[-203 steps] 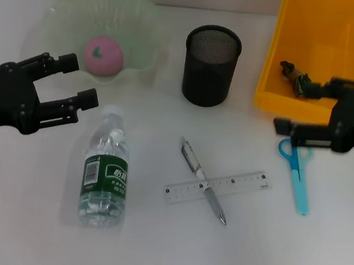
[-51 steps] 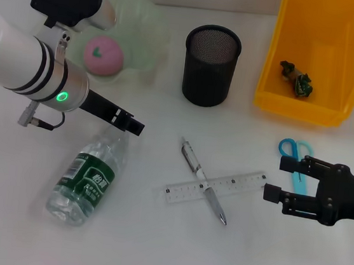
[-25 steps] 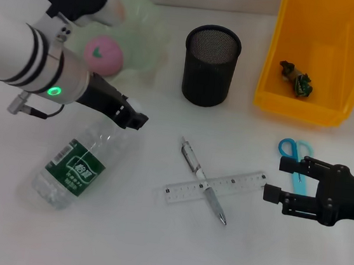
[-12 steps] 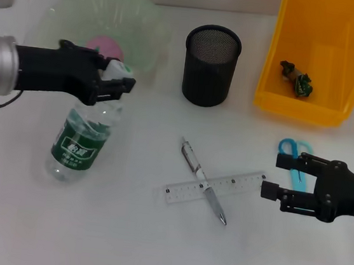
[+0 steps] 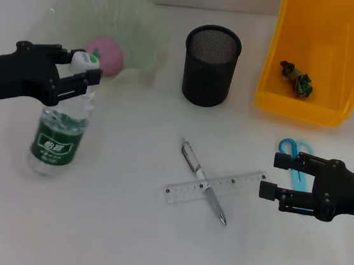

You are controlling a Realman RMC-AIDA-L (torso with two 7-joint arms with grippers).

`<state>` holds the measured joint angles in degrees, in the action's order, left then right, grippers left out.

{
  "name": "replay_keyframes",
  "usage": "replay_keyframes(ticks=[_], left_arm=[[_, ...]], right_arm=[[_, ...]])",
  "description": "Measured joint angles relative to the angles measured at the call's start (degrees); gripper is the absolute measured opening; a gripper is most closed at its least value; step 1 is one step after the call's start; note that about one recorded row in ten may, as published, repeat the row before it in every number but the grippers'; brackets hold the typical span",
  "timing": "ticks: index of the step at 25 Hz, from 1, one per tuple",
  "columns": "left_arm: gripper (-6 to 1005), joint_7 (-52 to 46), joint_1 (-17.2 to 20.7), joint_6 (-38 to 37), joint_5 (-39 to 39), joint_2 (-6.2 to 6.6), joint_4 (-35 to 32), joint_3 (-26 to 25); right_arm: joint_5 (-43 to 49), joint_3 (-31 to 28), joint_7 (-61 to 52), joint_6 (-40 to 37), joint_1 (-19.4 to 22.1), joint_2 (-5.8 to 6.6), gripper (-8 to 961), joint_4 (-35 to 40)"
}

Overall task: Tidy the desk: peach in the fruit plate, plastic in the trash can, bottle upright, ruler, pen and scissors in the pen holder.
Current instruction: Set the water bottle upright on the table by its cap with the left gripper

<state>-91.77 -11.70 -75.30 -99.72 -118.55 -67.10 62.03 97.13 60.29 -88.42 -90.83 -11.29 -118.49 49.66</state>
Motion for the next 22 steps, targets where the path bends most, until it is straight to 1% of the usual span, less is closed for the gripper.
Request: replay_keyframes(ticks=[6, 13, 22], left_arm=[[448, 11.01, 1.89, -3.56, 7.68, 0.0, 3.98, -0.27], [446, 12.1, 2.17, -3.89, 8.72, 0.07, 4.9, -0.39], [457, 13.17, 1.25, -3.77, 8.69, 0.14, 5.05, -0.86]], right_arm=[[0.07, 0.06, 0.0, 0.0, -0.04, 0.01, 839, -0.09], [0.08, 0.46, 0.0, 0.0, -0.41, -0.02, 839, -0.35], [0.08, 0.53, 0.0, 0.04, -0.5, -0.07, 839, -0.46]])
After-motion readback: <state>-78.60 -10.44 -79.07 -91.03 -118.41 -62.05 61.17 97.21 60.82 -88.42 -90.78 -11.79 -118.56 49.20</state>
